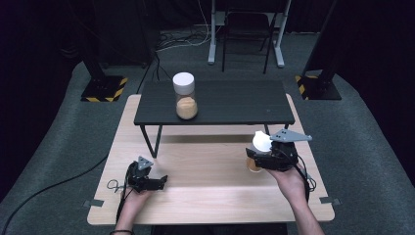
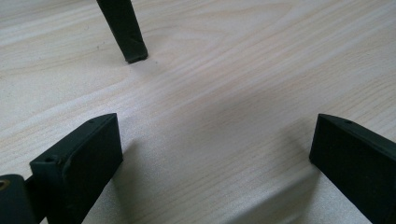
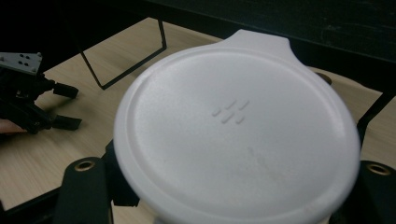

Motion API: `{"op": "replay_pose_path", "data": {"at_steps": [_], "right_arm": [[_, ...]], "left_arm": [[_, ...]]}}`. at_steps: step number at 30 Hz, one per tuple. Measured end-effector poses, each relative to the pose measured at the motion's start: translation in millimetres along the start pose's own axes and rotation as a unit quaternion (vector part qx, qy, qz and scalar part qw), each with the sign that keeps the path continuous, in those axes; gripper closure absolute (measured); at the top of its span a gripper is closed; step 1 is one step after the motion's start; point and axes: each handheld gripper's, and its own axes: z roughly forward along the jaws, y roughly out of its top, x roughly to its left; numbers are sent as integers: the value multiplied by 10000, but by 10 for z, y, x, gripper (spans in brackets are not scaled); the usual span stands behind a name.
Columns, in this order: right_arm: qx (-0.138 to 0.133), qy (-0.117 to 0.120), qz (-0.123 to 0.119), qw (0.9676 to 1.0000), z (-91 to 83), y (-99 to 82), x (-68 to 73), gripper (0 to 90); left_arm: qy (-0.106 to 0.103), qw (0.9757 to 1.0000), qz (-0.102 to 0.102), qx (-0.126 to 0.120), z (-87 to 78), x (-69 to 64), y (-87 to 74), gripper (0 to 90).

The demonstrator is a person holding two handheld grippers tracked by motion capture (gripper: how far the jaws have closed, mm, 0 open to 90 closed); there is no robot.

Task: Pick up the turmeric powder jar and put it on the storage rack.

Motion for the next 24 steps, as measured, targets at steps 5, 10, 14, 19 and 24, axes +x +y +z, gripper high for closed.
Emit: {"op": "replay_pose_path", "data": {"at_steps": [5,10,14,19,24], "right_arm": [[-14,23,-7,10000,-39,103,-47,295],[-43,-1,-61,10000,-77,191,-60,295],[-56,-5,-124,9999,-111,281,-60,295],[-50,-9,-163,9999,-127,389,-71,295],[-93,24,-162,9998,-139,499,-94,295]], "left_arm": [[1,10000,-1,2,0,0,0,20],[0,10000,-1,2,0,0,0,20],[-6,10000,23,10,4,6,8,20],[-8,10000,22,8,4,6,7,20],[-7,10000,22,10,4,6,8,20]]}}
